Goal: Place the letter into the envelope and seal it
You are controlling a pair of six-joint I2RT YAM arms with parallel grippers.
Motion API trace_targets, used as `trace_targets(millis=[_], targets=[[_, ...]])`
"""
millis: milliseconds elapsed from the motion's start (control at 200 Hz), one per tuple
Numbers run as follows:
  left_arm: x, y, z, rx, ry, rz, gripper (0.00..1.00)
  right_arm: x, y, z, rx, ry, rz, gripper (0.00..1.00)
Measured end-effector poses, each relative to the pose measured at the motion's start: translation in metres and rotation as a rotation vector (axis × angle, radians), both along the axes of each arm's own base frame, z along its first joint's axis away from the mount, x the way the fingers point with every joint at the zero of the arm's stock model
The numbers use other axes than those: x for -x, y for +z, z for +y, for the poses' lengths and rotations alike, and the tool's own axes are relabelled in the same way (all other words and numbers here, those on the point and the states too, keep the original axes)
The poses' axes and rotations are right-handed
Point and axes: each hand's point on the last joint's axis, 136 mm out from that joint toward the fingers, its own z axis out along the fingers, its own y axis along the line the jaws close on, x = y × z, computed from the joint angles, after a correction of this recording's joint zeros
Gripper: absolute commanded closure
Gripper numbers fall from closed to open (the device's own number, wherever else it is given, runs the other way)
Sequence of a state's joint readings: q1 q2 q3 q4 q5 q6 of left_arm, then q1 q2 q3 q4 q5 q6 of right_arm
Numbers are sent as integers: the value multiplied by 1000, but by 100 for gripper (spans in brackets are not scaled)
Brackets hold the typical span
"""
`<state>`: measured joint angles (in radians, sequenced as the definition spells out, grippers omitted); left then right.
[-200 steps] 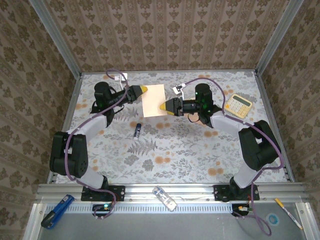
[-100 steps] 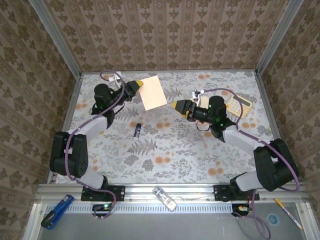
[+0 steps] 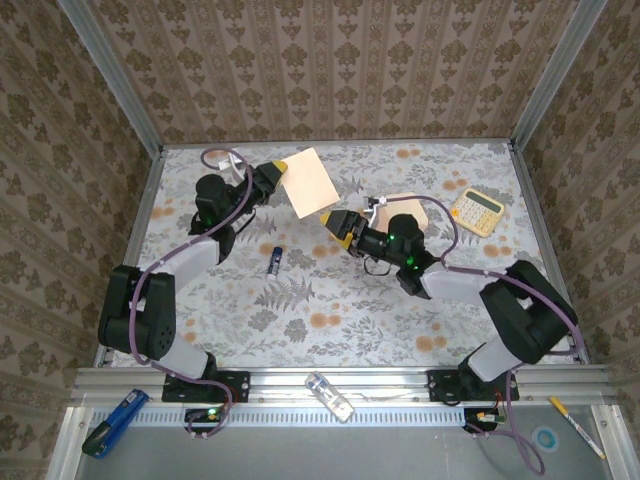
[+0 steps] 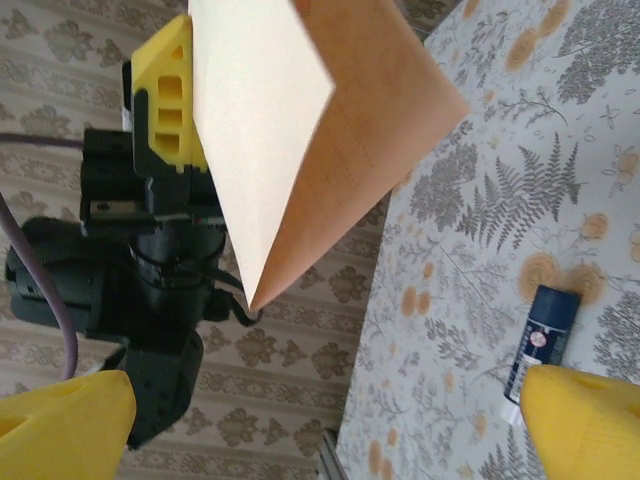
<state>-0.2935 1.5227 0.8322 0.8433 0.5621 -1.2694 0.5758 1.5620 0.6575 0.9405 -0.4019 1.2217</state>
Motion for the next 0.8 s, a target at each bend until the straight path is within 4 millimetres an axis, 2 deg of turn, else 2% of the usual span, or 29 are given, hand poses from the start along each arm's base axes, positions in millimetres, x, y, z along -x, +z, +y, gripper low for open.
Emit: trace_targets(millis=[200,395,595,800], targets=[[2,-3,-3,7,7,15,100,-18,-6,14,-61,-17,6,2],[6,3,-5,13,-1,-3,100,-24,18,27,-113,-2,-51,4],[7,2,-5,12,0,-2,100,-30,35,31,-154,-2,-98,12],[8,5,-4,14,0,-10,100,-34,29,32,-168,-9,-88,23]])
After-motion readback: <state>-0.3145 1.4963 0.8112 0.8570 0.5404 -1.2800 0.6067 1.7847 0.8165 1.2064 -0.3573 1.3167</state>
